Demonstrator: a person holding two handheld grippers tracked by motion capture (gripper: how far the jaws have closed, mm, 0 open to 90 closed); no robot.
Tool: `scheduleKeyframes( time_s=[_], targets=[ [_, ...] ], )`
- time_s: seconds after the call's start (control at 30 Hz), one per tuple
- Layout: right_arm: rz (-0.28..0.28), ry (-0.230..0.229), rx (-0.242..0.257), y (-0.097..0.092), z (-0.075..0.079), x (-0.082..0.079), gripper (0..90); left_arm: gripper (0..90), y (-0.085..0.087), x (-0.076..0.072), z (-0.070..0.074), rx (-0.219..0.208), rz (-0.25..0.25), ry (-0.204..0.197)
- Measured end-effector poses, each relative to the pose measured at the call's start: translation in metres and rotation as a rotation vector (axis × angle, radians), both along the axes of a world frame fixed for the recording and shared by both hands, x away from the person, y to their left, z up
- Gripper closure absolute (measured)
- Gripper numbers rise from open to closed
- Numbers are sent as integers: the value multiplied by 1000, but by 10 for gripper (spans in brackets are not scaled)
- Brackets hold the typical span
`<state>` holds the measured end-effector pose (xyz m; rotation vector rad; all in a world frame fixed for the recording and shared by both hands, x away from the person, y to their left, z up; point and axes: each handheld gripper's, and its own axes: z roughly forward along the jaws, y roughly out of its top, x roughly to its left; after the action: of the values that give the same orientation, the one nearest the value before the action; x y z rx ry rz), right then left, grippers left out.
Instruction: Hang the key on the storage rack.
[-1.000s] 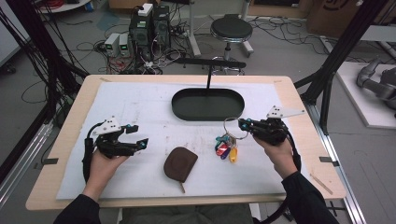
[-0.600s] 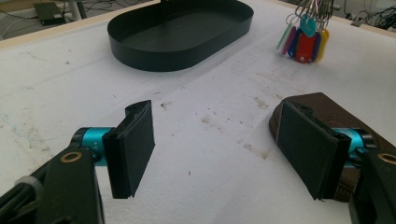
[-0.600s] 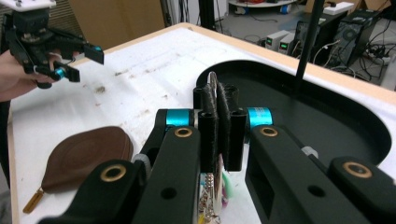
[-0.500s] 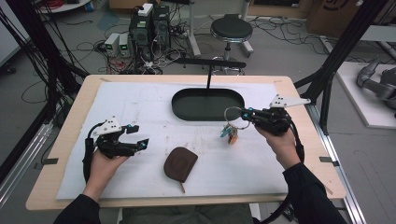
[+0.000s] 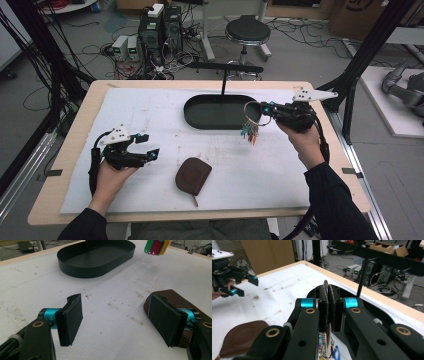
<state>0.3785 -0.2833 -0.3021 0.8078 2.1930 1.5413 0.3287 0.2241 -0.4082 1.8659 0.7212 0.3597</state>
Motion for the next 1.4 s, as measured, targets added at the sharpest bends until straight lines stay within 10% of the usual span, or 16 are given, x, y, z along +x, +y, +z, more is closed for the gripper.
scheduleKeyframes(
  time_s=[0.7, 1.4],
  targets=[
    [-39, -47, -18, 3, 23, 38, 882, 278, 0, 0, -1, 0, -2, 0],
    [-126, -17, -35, 9, 8, 87, 881, 278, 1, 0, -1, 0, -2, 4]
  ],
)
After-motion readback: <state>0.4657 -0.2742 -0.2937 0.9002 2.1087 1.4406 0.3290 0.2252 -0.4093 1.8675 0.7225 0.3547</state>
